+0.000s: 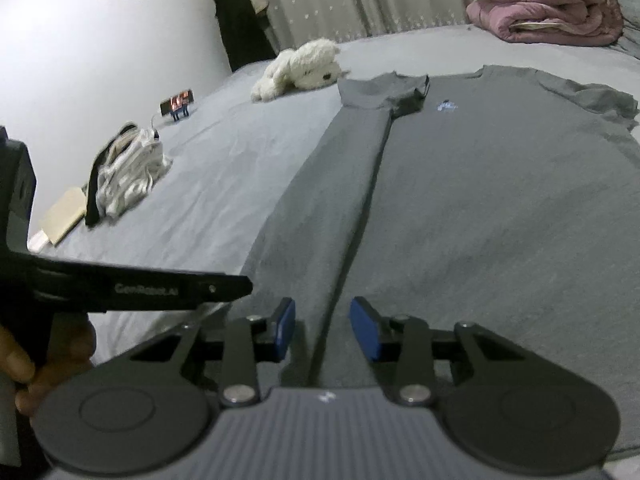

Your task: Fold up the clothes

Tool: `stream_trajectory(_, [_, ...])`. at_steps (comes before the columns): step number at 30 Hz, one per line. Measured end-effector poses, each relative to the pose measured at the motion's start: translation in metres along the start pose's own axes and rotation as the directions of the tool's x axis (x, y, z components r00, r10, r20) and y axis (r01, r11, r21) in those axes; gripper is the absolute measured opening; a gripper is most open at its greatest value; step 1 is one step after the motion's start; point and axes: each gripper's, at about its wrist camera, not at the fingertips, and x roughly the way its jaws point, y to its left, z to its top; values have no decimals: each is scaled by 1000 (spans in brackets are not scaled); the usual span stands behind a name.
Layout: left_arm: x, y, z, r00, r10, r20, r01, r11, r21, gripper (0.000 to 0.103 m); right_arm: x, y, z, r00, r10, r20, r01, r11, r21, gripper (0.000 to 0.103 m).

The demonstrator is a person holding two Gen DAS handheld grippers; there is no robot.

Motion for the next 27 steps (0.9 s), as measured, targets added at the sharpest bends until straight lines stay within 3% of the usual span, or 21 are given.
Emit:
stream_trajectory(5, [-6, -3, -2, 999, 32, 5, -32, 999, 37, 21, 1, 6, -2, 999, 27, -24, -28, 999, -33, 27])
stream_trajectory(10, [-12, -3, 4, 999, 11, 48, -11, 1000, 17, 21, 1, 5, -1, 1000, 12, -5, -12, 999, -33, 27])
stream_trajectory(18, [-1, -5, 2, 999, 27, 24, -27, 999, 32, 21, 2, 1, 0, 1000, -31, -4, 31, 999, -33, 18])
stream_trajectory(24, [2, -6, 0, 999, 24, 24, -25, 999, 39, 21, -2, 4, 1, 999, 23, 43, -21, 999, -46, 18])
stream_trajectory(27, [3, -6, -1, 999, 23, 25, -24, 999, 42, 22, 9, 10, -3, 1000, -7, 1, 7, 997, -83, 17])
